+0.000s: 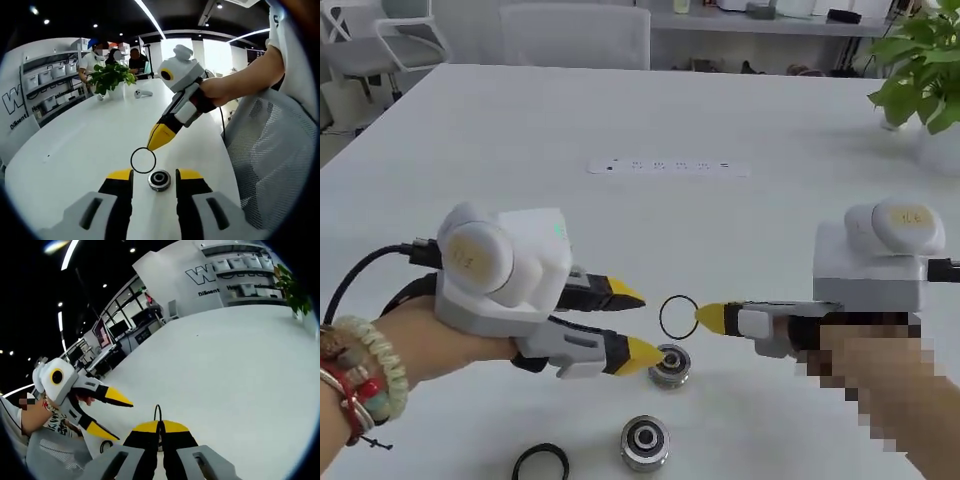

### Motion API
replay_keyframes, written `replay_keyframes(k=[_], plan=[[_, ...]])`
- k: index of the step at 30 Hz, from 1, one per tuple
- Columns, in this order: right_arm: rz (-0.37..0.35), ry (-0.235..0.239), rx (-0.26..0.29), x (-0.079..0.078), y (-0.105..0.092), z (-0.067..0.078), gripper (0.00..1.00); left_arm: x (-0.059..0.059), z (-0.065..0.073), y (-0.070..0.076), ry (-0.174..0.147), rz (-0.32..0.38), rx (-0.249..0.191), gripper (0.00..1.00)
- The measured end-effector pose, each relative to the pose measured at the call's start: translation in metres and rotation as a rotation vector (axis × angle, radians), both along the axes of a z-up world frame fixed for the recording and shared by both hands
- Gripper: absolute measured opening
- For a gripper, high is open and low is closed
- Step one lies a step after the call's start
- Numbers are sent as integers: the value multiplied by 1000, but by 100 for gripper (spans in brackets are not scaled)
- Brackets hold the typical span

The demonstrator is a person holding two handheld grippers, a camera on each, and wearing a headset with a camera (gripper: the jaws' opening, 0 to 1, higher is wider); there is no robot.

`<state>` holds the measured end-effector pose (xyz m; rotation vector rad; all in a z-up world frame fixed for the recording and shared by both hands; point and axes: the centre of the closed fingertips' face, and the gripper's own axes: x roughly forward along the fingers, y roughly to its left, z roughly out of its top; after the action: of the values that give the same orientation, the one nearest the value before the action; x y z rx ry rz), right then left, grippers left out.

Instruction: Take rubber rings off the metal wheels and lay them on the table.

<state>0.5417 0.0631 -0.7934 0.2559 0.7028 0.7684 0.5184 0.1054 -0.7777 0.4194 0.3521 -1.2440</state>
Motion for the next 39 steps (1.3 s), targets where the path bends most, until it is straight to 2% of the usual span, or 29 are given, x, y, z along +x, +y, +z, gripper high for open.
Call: replay_keyframes(k=[4, 8, 12, 17, 24, 31, 39], plan=[[0, 2, -3, -1, 0, -1, 0, 4, 10, 4, 8, 14, -27, 31], [1, 0, -1, 0, 0, 0, 0, 6, 15, 11, -2, 21, -5, 34], [3, -3, 2, 0, 1, 1, 0, 7, 22, 18, -8, 35, -8, 41], [3, -9, 7, -1, 3, 5, 0, 6, 28, 27, -19, 44, 0, 42], [1, -14, 12, -2, 4, 8, 0, 1, 40, 45, -38, 65, 14, 52], [4, -20, 18, -2, 6, 11, 0, -6, 58, 68, -63, 105, 3, 58], [13, -24, 22, -3, 8, 12, 0, -19, 72, 94, -82, 153, 11, 63]])
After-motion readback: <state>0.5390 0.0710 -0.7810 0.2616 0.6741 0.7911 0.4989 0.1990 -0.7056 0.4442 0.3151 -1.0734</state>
